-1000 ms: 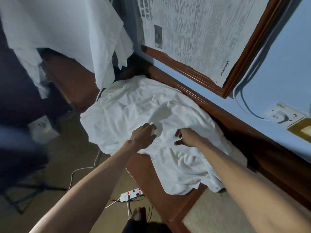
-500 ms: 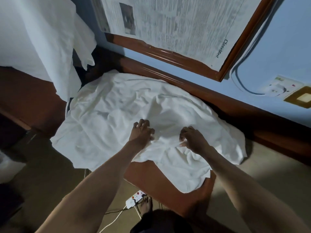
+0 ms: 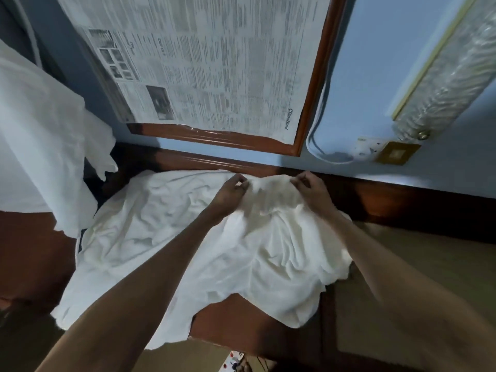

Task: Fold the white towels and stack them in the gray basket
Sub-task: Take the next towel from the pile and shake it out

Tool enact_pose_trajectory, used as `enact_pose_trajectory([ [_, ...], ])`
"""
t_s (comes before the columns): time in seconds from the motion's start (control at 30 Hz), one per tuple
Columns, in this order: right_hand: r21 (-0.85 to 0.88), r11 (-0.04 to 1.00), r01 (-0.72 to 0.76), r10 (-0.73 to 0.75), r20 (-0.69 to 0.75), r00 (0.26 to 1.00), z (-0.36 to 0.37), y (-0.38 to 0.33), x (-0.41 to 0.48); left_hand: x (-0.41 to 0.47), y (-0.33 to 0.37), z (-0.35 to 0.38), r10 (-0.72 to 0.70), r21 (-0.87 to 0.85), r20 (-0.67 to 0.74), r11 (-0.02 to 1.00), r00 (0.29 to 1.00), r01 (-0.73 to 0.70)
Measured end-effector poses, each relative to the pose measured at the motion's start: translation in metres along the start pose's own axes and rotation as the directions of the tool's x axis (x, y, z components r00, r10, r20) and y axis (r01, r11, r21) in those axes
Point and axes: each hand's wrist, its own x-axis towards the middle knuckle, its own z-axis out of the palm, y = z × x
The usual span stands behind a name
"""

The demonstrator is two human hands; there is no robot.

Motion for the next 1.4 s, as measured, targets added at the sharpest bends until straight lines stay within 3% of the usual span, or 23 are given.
enact_pose_trajectory([
  [0.13,0.099,0.995,-0.017,0.034,-0.175,0.984,-0.05,-0.029,0.001,0.015,0.072,0.019,0.119,-0.008,0.068,0.993,0.991,-0.119],
  [0.4,0.25,0.967,-0.054,0.146,-0.366,0.919,-0.18,-0.048,-0.033,0.013,0.191,0.095,0.31,-0.022,0.205,0.95,0.928,-0.312],
  [0.7,0.455,0.888,0.066,0.218,-0.543,0.811,-0.328,-0.021,-0.108,-0.032,0.293,0.232,0.437,-0.019,0.296,0.892,0.849,-0.452],
  [0.87,0.495,0.863,0.102,0.247,-0.589,0.769,-0.415,0.012,-0.145,-0.059,0.331,0.324,0.431,-0.133,0.295,0.902,0.853,-0.411],
  [1.07,0.584,0.797,0.152,0.316,-0.618,0.72,-0.509,0.067,-0.178,-0.093,0.367,0.43,0.395,-0.145,0.296,0.918,0.87,-0.368],
  [1.4,0.583,0.793,0.178,0.374,-0.696,0.612,-0.63,0.141,-0.24,-0.124,0.416,0.566,0.283,-0.412,0.415,0.906,0.865,-0.099],
])
